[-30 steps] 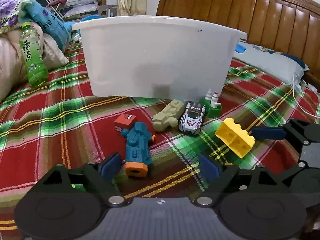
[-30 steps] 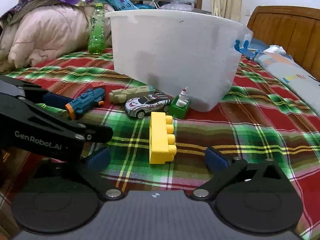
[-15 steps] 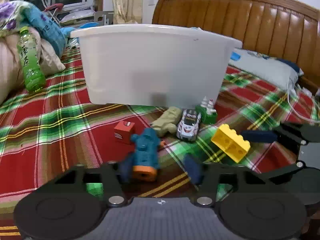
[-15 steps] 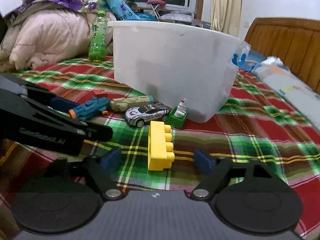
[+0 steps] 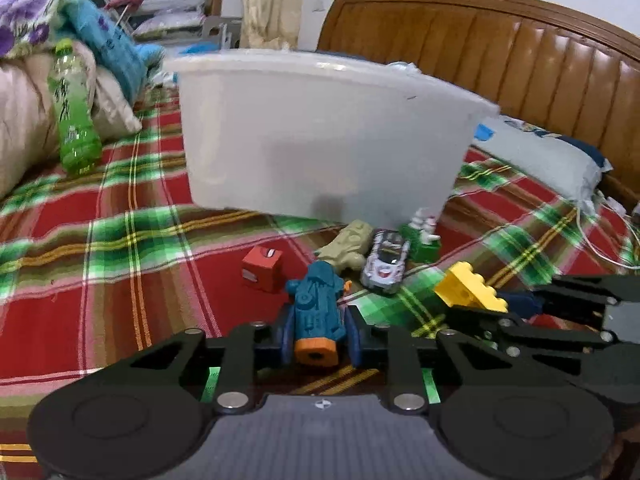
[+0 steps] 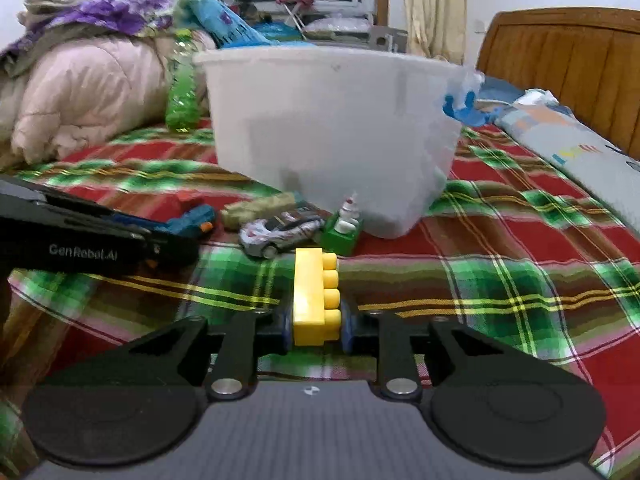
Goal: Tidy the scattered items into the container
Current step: 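Carry the teal gun and yellow brick over the tub and release both, then move both open tools back toward the red cube and green-white figure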
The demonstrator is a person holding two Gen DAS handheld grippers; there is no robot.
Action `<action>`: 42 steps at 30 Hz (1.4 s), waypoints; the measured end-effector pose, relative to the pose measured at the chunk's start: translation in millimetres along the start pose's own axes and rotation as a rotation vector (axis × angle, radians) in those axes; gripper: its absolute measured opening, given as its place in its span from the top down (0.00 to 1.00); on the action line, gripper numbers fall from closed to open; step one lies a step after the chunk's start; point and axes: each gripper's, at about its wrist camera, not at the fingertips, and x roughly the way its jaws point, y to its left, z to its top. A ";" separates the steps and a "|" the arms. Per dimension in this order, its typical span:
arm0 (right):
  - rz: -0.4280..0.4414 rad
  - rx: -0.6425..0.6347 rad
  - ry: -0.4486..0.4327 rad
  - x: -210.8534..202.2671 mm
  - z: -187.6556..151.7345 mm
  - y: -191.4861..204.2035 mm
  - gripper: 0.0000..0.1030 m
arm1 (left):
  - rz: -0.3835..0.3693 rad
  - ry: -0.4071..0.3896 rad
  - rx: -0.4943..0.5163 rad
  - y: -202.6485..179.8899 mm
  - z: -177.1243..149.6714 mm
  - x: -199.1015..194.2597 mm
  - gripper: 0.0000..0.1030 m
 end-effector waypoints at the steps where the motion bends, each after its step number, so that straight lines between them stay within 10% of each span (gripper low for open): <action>1: 0.002 -0.004 -0.014 -3.0 1.8 0.6 0.76 | 0.001 -0.016 0.012 -1.7 2.3 -5.2 0.72; 15: -0.052 0.007 -0.266 -24.4 100.5 -15.9 0.76 | 0.007 -0.230 0.085 -21.3 113.8 -28.4 0.71; 24: -0.078 0.118 -0.158 23.2 137.3 -46.9 0.75 | 0.066 -0.187 0.070 -14.7 164.2 14.6 0.70; 28: -0.087 0.122 -0.128 27.2 132.6 -49.3 0.58 | 0.071 -0.176 0.069 -11.8 162.0 16.2 0.46; 42: -0.033 0.038 -0.222 -31.6 90.0 -28.5 0.55 | 0.003 -0.145 0.081 3.7 69.9 -26.3 0.40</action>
